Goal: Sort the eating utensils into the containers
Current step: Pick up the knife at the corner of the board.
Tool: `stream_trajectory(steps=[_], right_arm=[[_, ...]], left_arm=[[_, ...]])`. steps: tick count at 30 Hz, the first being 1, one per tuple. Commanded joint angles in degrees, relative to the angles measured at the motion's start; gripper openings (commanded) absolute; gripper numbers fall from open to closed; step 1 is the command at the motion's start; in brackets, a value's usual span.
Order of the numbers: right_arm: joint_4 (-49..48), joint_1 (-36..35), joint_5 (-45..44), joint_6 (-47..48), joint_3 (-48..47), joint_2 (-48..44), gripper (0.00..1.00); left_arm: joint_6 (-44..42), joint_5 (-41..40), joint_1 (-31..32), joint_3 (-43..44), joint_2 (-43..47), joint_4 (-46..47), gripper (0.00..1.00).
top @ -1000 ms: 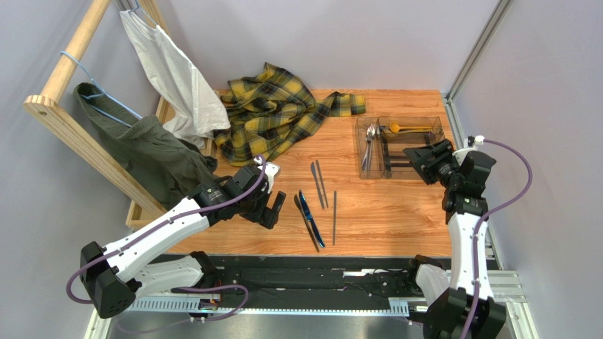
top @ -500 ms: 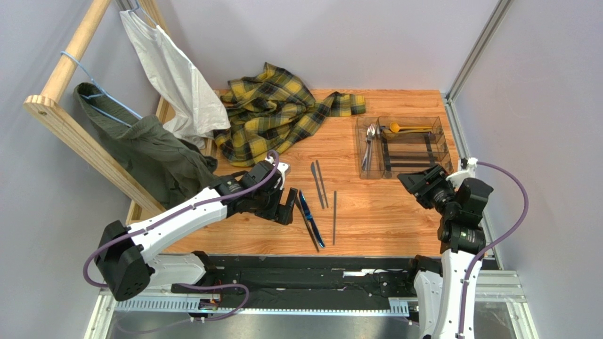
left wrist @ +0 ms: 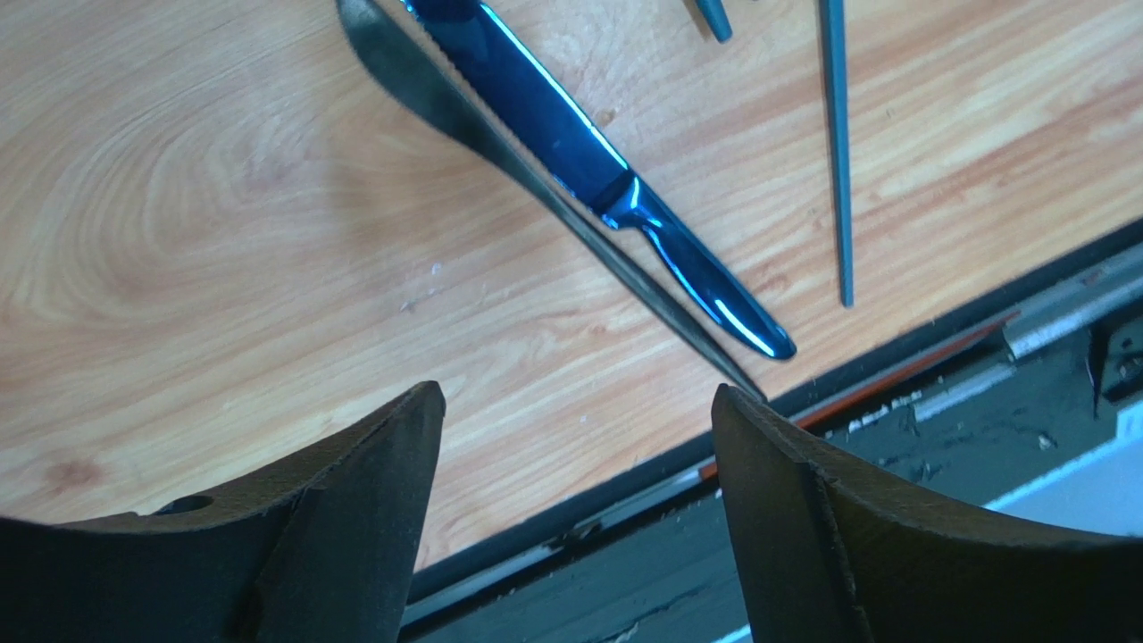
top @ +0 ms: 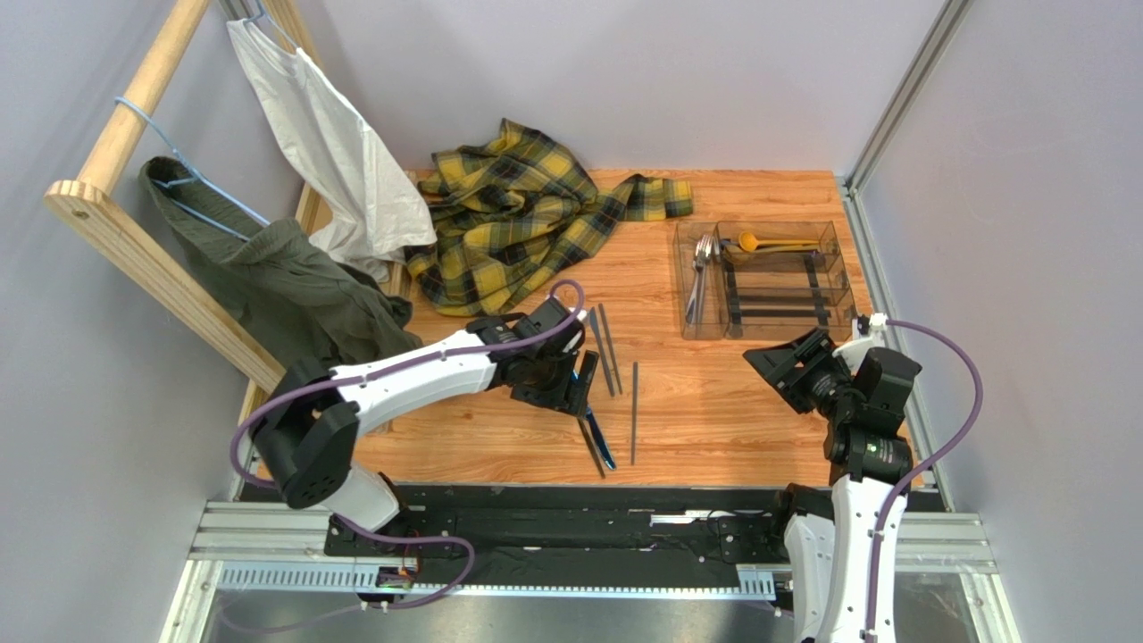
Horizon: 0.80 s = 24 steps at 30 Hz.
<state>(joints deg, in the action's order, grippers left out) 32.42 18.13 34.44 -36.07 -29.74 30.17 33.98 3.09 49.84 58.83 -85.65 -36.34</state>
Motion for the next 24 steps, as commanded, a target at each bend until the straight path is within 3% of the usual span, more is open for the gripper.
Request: stream_trajectory(steps=[1,4,14,24], right_arm=[[-0.2,-0.1,1.1,1.8,0.0,-1.0,0.58],[0.4,-0.2,1.1,2.3,0.4,-1.4,0.58],[-0.8,-0.1,2.0,3.4,0.6,-1.2,0.57],[-2.2,-0.1,2.4,3.3,2.4,0.3,0.57]], left_arm=[[2.1,-1.9,0.9,3.7,-5.9,1.9,0.80],[2.1,-2.4,1.6,5.1,-9.7,2.0,0.70],[2.1,-3.0,3.2,8.1,-16.9,2.8,0.67],[1.7,-6.2,3.6,9.5,-20.8,-0.6,0.47]])
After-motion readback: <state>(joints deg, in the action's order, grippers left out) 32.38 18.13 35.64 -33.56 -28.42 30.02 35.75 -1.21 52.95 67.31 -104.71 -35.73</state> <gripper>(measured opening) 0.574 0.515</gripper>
